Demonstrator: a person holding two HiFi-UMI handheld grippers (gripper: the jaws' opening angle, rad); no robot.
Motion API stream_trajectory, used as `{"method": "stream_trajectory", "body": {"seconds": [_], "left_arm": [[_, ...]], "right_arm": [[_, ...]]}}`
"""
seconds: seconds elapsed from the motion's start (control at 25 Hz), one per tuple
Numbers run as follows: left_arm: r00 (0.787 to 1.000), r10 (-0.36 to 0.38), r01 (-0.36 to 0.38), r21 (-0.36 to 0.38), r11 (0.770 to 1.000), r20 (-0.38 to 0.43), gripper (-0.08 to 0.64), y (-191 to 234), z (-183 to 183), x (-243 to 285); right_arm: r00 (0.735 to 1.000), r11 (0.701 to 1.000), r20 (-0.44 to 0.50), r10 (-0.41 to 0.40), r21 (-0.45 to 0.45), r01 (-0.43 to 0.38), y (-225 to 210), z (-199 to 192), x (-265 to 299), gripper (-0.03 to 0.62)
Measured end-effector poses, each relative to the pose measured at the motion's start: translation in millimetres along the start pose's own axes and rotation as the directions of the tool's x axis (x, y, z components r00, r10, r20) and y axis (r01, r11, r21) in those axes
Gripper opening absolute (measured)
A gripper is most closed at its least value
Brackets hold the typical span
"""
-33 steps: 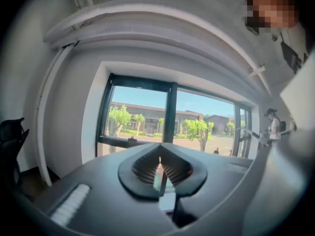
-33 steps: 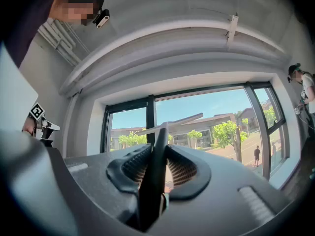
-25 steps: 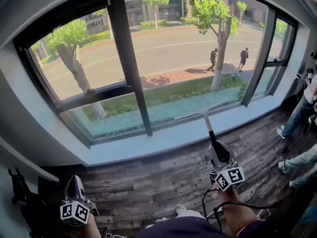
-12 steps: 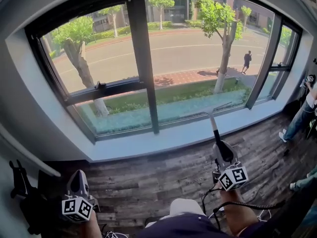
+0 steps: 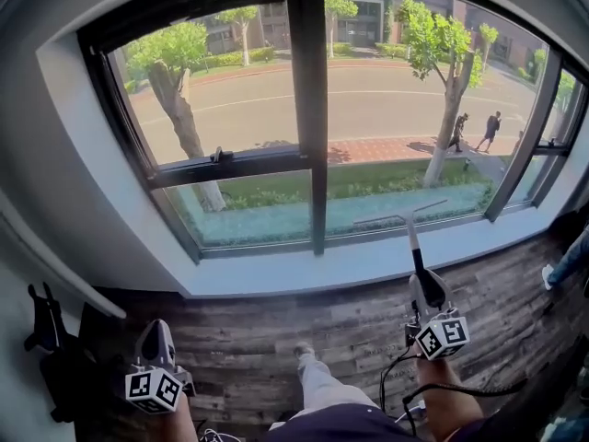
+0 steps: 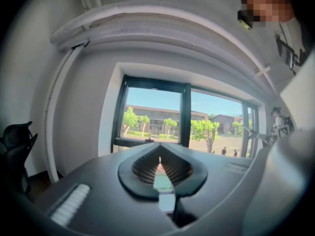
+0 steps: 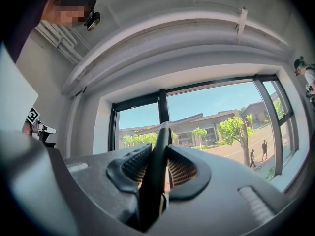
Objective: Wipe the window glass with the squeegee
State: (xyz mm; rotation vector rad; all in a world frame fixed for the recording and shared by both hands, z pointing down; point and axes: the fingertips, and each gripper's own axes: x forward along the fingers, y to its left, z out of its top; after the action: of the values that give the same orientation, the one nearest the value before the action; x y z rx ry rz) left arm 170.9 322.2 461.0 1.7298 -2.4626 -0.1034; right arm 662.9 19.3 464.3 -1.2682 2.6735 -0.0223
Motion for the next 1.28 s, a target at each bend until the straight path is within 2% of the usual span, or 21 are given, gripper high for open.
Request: {"method": "stream_trajectory", "body": {"seconds": [0.2, 0.36, 0.64, 0.88, 1.08, 1.28], "left_arm": [[0.999, 0.043, -0.043, 0.009, 0.999, 0.002, 0.005, 25.3, 11.1, 21.9], [0.997, 0.079, -0.079, 0.012, 0.997, 0.002, 0.005, 45.6, 23.6, 54.4], [0.997, 0.078, -0.079, 0.027, 0.997, 0.016, 0.005, 58.0, 57.5, 146.7], [0.996, 0.086, -0.087, 0.026, 0.996, 0.022, 0.005, 71.0, 68.3, 224.2], [0.997, 0.072, -0.072, 0.051, 0.996, 0.007, 0.005, 77.3, 71.1, 264.0], [0.997, 0.077, -0.075, 0.052, 0.996, -0.030, 0.005, 95.7, 60.7, 287.0]], "right_arm": [[0.999, 0.999, 0.014, 0.037, 0.012, -0.037, 14.7, -5.5, 54.9, 0.103], [0.999, 0.999, 0.030, 0.033, 0.043, -0.034, 13.8, -12.4, 102.0, 0.103], [0.999, 0.999, 0.027, 0.024, 0.048, -0.025, -5.4, -18.2, 191.9, 0.103], [0.998, 0.998, 0.060, -0.014, 0.067, 0.009, -28.3, -22.0, 270.9, 0.103], [0.998, 0.998, 0.055, -0.007, 0.064, 0.003, -29.3, -34.3, 318.4, 0.103], [0.999, 0.998, 0.035, -0.009, 0.061, 0.007, -23.5, -49.5, 343.0, 0.103]]}}
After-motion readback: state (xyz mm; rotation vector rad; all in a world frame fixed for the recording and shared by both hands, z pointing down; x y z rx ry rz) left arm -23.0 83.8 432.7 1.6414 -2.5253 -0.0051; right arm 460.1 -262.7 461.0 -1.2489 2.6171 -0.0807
